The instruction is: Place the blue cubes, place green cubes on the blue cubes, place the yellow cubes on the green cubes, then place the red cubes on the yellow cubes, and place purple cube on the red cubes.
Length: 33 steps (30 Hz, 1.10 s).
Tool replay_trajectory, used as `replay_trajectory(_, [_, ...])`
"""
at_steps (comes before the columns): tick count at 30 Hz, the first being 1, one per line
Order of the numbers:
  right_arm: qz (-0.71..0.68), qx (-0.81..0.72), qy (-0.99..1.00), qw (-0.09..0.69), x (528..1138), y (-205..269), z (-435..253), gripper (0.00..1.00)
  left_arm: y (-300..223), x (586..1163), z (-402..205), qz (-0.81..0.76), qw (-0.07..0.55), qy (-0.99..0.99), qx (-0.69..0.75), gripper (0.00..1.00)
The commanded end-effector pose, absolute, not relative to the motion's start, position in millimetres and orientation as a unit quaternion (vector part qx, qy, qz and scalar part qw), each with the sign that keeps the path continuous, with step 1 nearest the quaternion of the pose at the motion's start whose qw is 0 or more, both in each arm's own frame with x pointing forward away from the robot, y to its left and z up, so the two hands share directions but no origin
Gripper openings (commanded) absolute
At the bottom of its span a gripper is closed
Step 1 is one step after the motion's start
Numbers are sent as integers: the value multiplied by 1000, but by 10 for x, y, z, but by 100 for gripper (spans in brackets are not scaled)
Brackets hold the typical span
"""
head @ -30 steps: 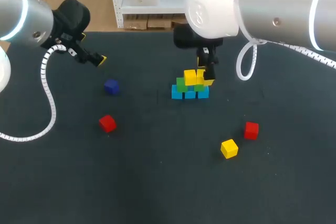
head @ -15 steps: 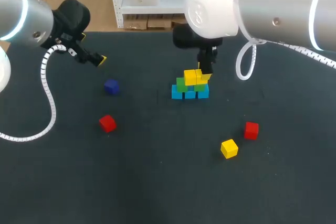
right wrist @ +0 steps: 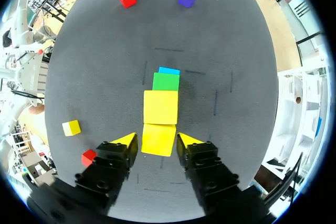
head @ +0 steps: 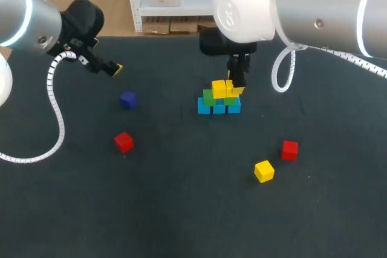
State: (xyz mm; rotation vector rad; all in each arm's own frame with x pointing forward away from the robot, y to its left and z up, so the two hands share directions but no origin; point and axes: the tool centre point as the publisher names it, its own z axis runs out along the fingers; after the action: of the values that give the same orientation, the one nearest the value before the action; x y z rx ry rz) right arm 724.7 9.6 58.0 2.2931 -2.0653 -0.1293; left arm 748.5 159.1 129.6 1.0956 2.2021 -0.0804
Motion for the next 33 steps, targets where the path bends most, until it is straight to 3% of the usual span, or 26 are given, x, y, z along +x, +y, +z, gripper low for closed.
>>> replay_trajectory(1, [-44, 742, -668, 26, 7264, 93, 588, 68, 1614, 7488, 1294, -35, 335, 842, 423, 100])
replay_trajectory(2, [-44, 743, -668, 26, 7264, 93, 589, 78, 1614, 7488, 1294, -35, 335, 842, 423, 100])
replay_trajectory(4, [-43, 744, -667, 26, 7264, 93, 589, 87, 1614, 7488, 1294, -35, 335, 842, 423, 100])
replay_trajectory(5, [-43, 744, -666, 26, 7264, 93, 589, 98, 1614, 7488, 1294, -35, 335, 842, 423, 100])
replay_trajectory(11, [-42, 745, -666, 28, 7261, 91, 579, 62, 1614, 7488, 1294, -35, 335, 842, 423, 100])
replay_trajectory(12, [-42, 744, -667, 27, 7261, 91, 579, 64, 1614, 7488, 1294, -35, 335, 842, 423, 100])
replay_trajectory(15, [-42, 740, -670, 24, 7271, 91, 583, 91, 1614, 7488, 1294, -35, 335, 842, 423, 100])
replay_trajectory(17, [-42, 740, -671, 25, 7274, 79, 594, 100, 1614, 7488, 1294, -35, 335, 842, 423, 100])
replay_trajectory(33, [-56, 706, -705, -25, 7230, -129, 967, 100, 1614, 7488, 1294, -35, 335, 842, 423, 100])
